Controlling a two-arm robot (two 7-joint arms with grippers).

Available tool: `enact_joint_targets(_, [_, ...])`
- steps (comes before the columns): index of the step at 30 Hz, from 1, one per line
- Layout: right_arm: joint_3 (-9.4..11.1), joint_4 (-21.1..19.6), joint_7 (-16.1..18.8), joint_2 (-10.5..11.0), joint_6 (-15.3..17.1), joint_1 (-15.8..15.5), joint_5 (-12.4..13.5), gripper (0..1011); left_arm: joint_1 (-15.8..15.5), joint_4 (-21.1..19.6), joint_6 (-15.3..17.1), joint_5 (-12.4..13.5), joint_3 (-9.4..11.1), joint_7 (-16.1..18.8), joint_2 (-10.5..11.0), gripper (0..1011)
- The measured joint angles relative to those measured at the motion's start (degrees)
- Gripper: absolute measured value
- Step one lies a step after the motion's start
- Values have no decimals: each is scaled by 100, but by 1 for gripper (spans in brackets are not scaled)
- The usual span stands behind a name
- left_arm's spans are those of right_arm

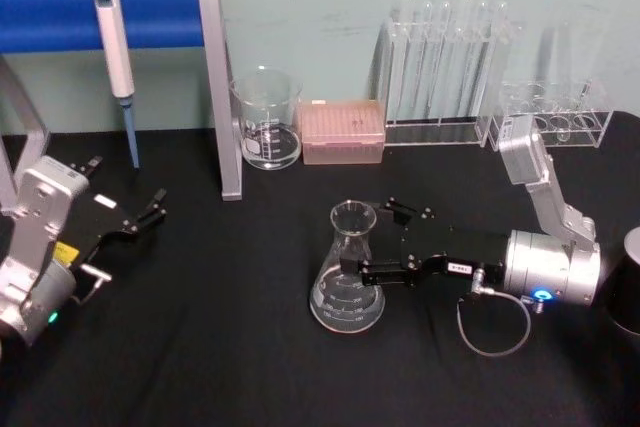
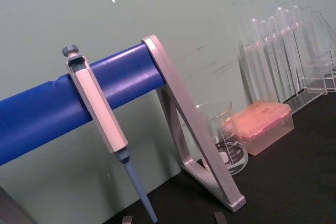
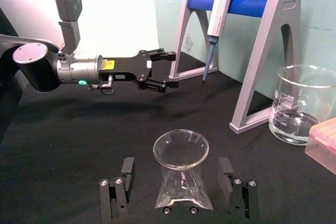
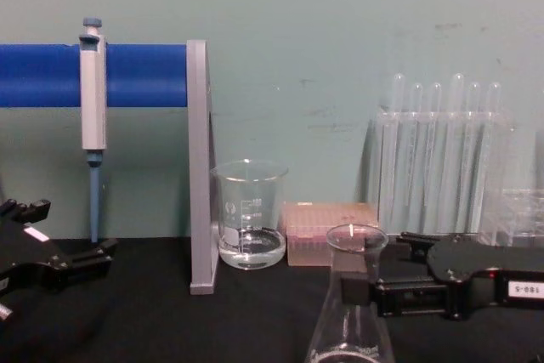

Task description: Grasp the erlenmeyer flask with one hand, shake it three times, then place it back.

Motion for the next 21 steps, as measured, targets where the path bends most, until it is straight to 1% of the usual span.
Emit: enact_joint_targets(21, [-151, 275, 60, -147, -39, 206, 33, 1000, 0, 0, 0, 0, 0, 0, 0, 1001])
